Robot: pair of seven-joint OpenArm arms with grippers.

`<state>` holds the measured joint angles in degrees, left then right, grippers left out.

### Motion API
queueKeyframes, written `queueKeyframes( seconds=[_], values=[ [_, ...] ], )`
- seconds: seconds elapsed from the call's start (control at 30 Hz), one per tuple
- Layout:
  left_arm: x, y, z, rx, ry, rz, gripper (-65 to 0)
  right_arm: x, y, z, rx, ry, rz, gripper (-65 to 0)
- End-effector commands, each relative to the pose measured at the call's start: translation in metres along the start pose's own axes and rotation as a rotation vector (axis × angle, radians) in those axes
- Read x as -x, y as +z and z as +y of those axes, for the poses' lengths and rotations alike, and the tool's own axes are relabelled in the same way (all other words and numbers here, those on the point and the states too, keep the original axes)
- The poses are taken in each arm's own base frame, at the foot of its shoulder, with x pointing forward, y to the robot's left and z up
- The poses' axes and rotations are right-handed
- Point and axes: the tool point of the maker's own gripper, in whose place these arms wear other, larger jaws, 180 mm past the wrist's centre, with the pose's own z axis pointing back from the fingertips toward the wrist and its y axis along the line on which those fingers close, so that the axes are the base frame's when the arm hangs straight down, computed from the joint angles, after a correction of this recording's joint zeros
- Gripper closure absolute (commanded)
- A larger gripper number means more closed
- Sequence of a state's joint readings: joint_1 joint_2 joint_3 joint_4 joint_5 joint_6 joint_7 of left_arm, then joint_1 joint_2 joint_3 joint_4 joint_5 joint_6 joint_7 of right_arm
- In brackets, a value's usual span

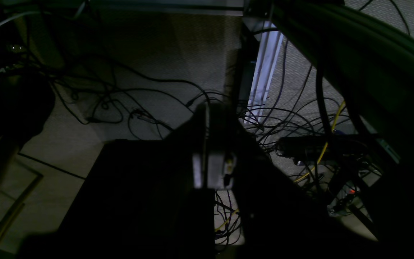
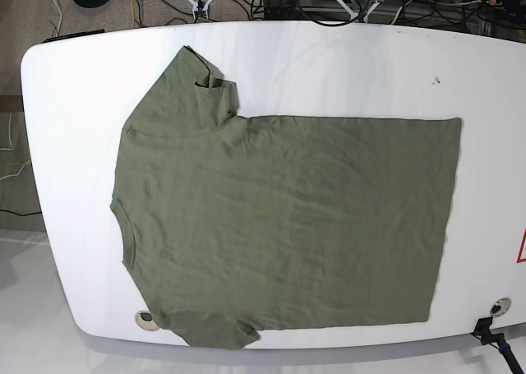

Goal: Fold the T-shirt properly

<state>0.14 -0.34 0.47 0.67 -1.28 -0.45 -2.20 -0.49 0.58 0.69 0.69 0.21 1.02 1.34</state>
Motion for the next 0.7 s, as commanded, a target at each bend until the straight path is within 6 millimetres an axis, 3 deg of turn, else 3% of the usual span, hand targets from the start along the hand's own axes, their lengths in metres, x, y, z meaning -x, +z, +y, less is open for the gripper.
queueKeyframes(
  seconds=[0.0, 0.4, 0.67],
  values=[
    [0.001, 0.000, 0.002, -0.001, -0.003, 0.005, 0.0, 0.001, 0.000, 0.000, 0.000, 0.004, -0.001, 0.0],
    [0.007, 0.000, 0.005, -0.005, -0.009, 0.007, 0.0, 0.010, 0.000, 0.002, -0.004, 0.005, 0.011, 0.0],
    [0.013, 0.008, 0.032, -0.035, -0.057, -0.081, -0.1, 0.037, 0.002, -0.024, 0.025, -0.002, -0.008, 0.0]
  ],
)
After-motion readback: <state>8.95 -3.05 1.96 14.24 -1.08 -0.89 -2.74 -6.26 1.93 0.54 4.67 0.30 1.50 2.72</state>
